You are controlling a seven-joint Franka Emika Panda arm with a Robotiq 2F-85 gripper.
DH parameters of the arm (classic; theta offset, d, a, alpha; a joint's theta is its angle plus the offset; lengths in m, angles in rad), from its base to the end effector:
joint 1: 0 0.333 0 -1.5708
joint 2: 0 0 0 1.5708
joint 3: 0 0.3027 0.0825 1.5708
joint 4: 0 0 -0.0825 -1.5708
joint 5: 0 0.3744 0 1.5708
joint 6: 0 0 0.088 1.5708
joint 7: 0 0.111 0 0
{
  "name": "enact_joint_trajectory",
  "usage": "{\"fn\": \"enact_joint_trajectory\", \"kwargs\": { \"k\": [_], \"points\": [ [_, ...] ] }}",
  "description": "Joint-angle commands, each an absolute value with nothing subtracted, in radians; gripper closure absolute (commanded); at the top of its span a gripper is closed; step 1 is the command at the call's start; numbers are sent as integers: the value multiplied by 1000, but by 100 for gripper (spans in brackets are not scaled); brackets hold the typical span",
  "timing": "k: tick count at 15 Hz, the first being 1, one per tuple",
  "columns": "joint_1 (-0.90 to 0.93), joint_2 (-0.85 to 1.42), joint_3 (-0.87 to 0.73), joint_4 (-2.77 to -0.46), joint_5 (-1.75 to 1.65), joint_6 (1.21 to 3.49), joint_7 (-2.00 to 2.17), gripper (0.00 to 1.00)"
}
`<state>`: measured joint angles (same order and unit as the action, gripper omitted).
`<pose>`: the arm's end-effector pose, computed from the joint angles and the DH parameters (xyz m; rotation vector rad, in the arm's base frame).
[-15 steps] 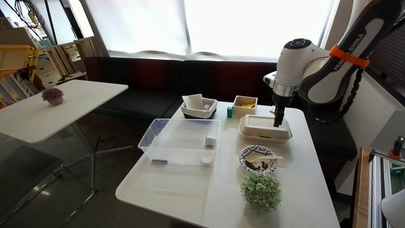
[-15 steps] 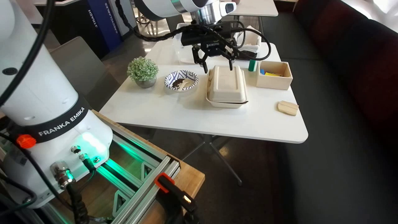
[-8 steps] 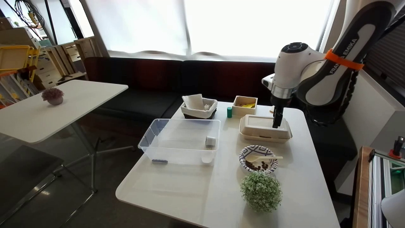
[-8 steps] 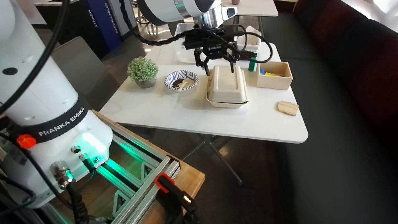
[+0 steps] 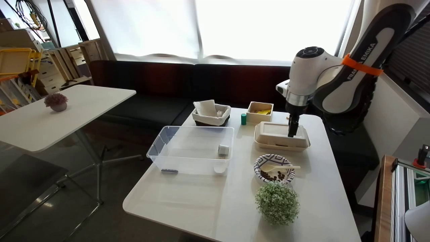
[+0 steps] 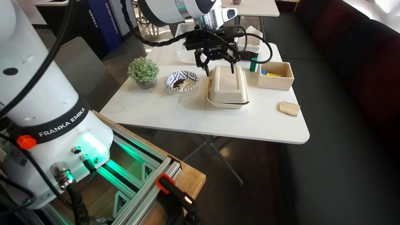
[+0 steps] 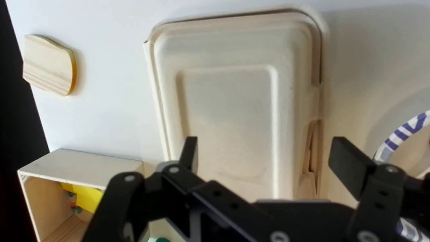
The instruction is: Open the box
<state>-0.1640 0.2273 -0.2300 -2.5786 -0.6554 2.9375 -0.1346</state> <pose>0.4190 -0.1379 0.1809 2.8426 0.5542 0.0770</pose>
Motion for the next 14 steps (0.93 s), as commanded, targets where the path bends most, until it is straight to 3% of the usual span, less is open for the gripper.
{"fn": "enact_joint_trajectory", "kwargs": {
  "k": [1,11,14],
  "points": [
    [-146,299,-238,-2527,-670,2951,-102,0],
    [-97,432,-258,-2437,-639,2966,-110,0],
    [-81,457,-271,-2418,-643,2971,-106,14]
  ]
}}
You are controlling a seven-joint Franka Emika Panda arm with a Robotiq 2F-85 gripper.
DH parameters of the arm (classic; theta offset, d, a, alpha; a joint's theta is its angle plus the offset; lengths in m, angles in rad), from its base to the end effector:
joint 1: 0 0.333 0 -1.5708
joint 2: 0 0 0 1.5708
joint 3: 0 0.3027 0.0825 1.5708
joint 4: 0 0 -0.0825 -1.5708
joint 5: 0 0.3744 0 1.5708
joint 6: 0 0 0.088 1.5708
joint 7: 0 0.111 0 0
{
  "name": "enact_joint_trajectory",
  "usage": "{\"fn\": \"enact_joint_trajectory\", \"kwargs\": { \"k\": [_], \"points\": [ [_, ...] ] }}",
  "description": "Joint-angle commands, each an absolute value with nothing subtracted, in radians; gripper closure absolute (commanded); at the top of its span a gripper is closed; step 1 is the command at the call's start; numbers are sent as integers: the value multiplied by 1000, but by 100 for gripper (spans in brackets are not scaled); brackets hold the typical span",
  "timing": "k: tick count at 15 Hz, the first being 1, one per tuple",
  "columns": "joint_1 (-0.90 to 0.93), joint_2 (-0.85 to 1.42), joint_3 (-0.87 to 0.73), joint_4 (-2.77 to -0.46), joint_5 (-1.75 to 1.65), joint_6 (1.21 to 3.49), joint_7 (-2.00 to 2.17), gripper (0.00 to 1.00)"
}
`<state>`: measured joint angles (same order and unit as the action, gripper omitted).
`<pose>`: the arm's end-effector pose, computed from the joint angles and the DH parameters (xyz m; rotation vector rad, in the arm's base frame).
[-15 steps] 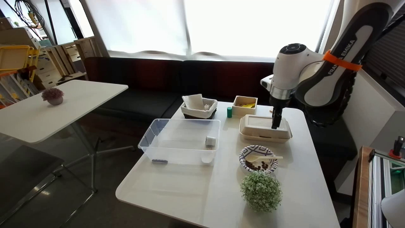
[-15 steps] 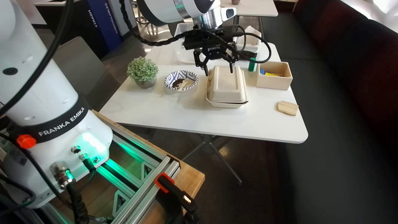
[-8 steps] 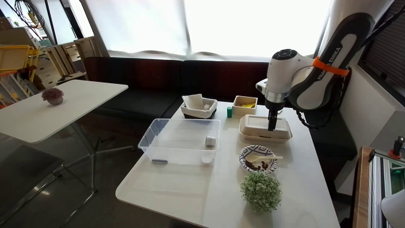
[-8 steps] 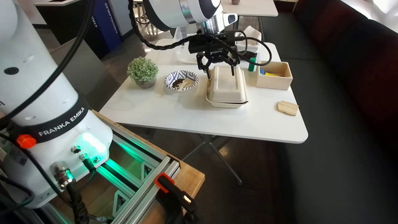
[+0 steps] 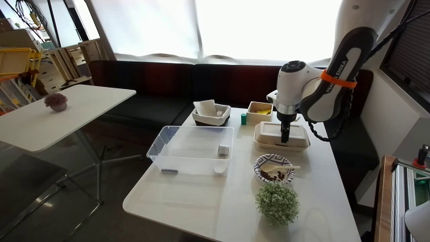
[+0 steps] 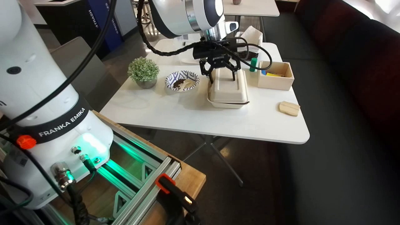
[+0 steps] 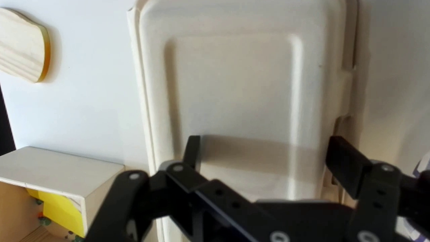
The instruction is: Open the box
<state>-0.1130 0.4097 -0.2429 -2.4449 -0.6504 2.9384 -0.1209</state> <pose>0.4483 -0.1357 0.1373 2.8205 0.6056 0.0026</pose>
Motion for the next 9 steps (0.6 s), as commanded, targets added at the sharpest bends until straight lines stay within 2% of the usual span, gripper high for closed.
{"fn": "enact_joint_trajectory", "kwargs": {
  "k": [1,2,4,5,6,7,8,9],
  "points": [
    [-74,463,-277,-2413,-647,2970,-104,18],
    [-69,465,-281,-2409,-647,2969,-103,29],
    [-56,462,-293,-2404,-654,2969,-99,30],
    [-52,462,-295,-2402,-654,2967,-100,37],
    [-46,458,-300,-2403,-657,2968,-97,40],
    [-37,454,-307,-2403,-662,2966,-94,41],
    [-37,449,-304,-2405,-658,2963,-98,37],
    [-29,441,-313,-2408,-664,2961,-94,45]
  ]
}}
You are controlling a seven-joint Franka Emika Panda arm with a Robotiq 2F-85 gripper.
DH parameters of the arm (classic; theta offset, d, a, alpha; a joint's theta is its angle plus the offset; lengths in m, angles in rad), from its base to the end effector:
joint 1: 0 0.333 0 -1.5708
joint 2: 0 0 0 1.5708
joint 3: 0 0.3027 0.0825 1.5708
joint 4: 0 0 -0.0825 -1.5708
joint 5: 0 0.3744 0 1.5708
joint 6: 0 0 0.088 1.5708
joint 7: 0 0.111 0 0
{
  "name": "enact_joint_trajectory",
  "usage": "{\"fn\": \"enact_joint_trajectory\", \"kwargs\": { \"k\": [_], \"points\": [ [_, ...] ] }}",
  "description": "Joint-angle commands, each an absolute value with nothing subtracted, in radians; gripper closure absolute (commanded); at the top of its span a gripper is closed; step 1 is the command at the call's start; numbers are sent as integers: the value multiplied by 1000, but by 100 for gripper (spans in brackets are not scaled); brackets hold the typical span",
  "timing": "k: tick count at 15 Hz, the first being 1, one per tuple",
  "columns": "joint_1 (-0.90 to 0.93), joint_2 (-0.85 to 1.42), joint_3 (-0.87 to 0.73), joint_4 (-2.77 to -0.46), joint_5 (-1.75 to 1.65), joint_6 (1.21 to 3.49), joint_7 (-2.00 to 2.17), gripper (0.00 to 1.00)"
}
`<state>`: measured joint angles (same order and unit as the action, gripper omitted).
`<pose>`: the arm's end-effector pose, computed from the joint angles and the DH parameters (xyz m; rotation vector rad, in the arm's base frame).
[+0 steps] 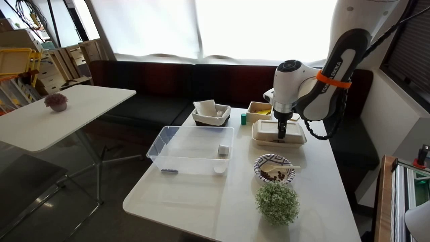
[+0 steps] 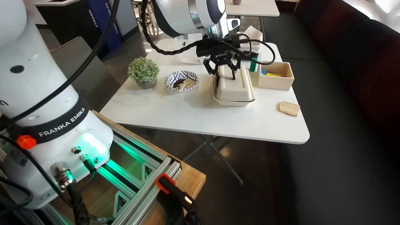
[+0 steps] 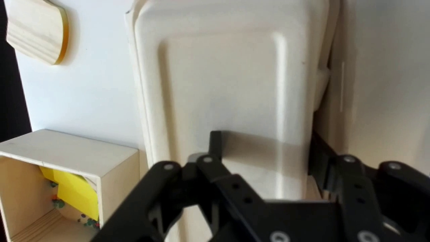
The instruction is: Open the box
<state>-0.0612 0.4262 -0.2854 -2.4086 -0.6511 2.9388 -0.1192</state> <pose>0.4620 -0.1368 0.1414 2.7864 0.6196 0.0209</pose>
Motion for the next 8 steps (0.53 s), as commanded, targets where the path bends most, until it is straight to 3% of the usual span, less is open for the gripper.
{"fn": "enact_joint_trajectory", "kwargs": {
  "k": [1,6,8],
  "points": [
    [-26,434,-315,-2412,-665,2960,-94,41],
    [30,391,-366,-2432,-706,2941,-53,11],
    [52,376,-386,-2440,-714,2941,-35,9]
  ]
}}
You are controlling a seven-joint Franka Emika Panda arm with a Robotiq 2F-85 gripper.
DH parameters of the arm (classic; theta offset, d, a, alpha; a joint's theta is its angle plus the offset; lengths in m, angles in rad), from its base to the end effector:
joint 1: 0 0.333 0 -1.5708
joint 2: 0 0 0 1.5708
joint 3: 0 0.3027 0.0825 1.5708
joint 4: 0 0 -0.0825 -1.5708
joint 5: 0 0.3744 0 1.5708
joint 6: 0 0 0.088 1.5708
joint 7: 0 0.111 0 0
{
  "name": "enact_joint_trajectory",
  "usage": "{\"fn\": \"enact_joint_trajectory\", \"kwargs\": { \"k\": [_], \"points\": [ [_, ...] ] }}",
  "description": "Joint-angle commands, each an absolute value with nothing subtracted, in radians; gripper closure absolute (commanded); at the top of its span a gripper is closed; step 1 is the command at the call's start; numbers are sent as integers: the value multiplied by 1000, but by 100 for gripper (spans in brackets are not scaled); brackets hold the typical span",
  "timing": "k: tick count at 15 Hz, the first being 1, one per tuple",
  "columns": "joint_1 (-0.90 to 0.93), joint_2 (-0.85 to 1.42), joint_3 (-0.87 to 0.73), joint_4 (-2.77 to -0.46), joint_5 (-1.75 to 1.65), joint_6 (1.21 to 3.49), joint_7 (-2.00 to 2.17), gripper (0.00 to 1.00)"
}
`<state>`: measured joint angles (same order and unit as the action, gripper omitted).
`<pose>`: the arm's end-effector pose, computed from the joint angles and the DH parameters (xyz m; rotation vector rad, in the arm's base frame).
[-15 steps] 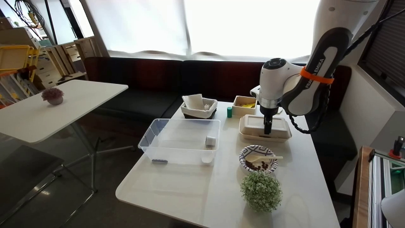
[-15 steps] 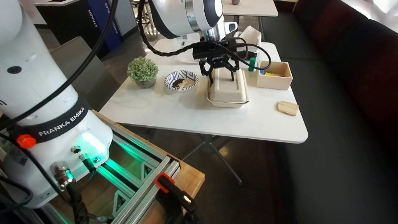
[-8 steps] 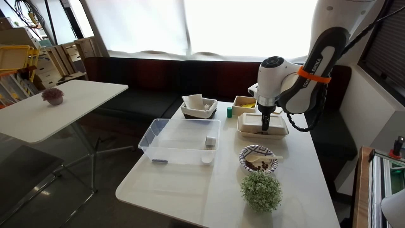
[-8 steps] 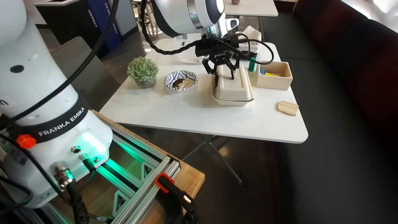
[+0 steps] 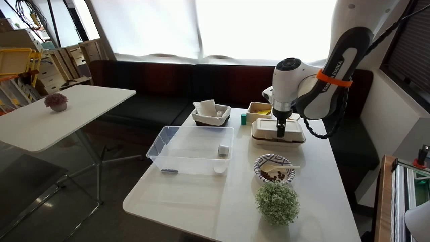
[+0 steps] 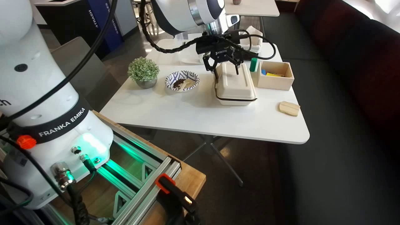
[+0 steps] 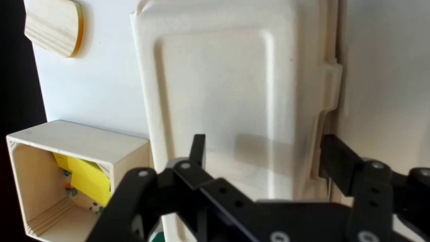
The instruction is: Open the box
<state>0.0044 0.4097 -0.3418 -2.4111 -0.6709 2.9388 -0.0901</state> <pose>0.4654 -0.1333 0.1508 2.7573 0.6176 0.0381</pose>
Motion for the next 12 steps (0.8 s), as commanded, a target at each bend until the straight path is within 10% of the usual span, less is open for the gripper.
{"fn": "enact_joint_trajectory", "kwargs": {
  "k": [1,7,12],
  "points": [
    [60,371,-391,-2443,-712,2940,-30,13],
    [60,332,-344,-2492,-662,2930,-36,18],
    [100,353,-374,-2482,-702,2943,31,67]
  ]
}}
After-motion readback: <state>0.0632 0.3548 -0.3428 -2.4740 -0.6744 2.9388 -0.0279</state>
